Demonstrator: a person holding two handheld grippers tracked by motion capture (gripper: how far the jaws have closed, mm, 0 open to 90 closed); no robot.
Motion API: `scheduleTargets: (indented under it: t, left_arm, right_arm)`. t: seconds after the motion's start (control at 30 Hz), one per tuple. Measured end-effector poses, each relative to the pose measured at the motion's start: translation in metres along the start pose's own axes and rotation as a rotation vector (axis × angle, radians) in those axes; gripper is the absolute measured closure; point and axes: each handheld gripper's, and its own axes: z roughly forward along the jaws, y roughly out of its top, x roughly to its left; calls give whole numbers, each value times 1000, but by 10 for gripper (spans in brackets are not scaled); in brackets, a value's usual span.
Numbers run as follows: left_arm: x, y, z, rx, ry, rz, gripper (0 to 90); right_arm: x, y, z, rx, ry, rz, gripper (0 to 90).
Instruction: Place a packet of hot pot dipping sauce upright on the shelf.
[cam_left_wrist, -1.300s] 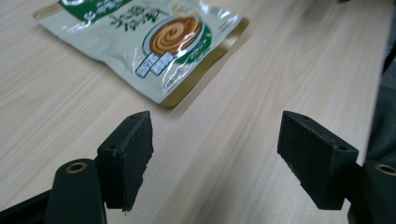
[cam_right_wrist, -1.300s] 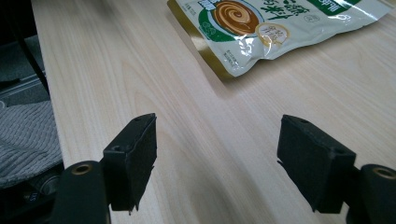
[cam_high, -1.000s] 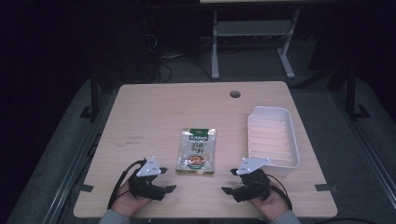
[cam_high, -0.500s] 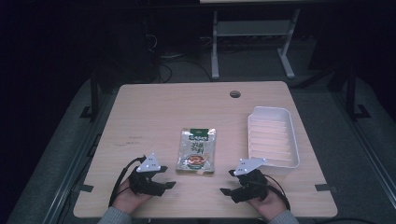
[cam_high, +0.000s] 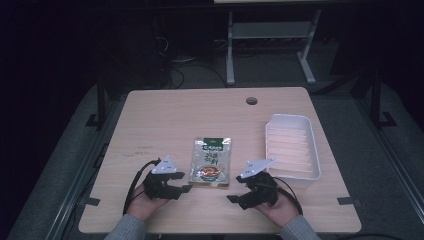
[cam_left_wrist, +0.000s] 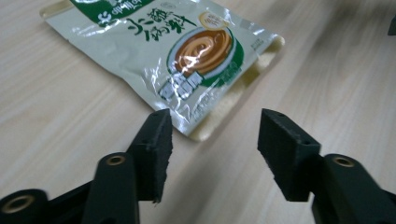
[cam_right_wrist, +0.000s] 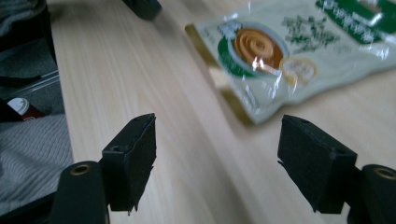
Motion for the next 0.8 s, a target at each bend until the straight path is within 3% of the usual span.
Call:
scheduleTargets:
  t: [0.13,0.17,0.27,0.3,0.53,0.67,0.73,0.8]
  left_arm:
    - [4,8,4,9,-3,-2,562]
    - [7,13,6,1,-4,-20,585]
    - [10,17,9,7,-2,-25,611]
    - [11,19,11,10,1,-24,629]
    - [13,28,27,46,-32,-7,794]
    - [13,29,37,93,-47,3,843]
    - [14,26,46,154,-45,5,853]
    - [14,26,47,164,-49,1,874]
  right_arm:
    - [-6,19,5,-5,-11,-2,269]
    - [-12,33,7,-15,-17,7,270]
    - [-16,44,9,-20,-20,12,270]
    - [-22,58,11,-14,-35,13,271]
    - [-44,96,22,36,-63,25,268]
    - [-56,109,30,72,-66,34,270]
    - [-68,120,40,109,-87,43,276]
    - [-74,123,45,128,-91,56,276]
